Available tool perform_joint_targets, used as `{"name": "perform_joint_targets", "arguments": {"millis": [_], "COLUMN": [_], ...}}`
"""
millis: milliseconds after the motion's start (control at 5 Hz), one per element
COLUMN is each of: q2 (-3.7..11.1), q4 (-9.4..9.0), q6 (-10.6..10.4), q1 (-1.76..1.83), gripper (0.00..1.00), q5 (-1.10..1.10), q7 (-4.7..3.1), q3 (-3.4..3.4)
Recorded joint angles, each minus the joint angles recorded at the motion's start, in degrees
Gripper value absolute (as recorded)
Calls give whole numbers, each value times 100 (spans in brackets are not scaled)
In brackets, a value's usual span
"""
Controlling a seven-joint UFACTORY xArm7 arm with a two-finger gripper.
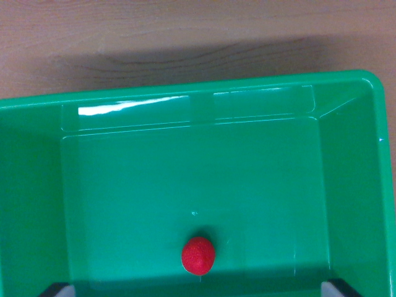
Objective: Pick fruit
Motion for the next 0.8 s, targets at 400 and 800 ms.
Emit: {"name": "perform_joint_targets", "arguments": {"millis": [400,800], "q2": [31,101], "q4": [-182,-589], "q6": [-200,-649], "q1": [-1,-2], "gripper": [0,0], "q5": [-16,-51], "q7": [3,10], "q3": [14,45]}}
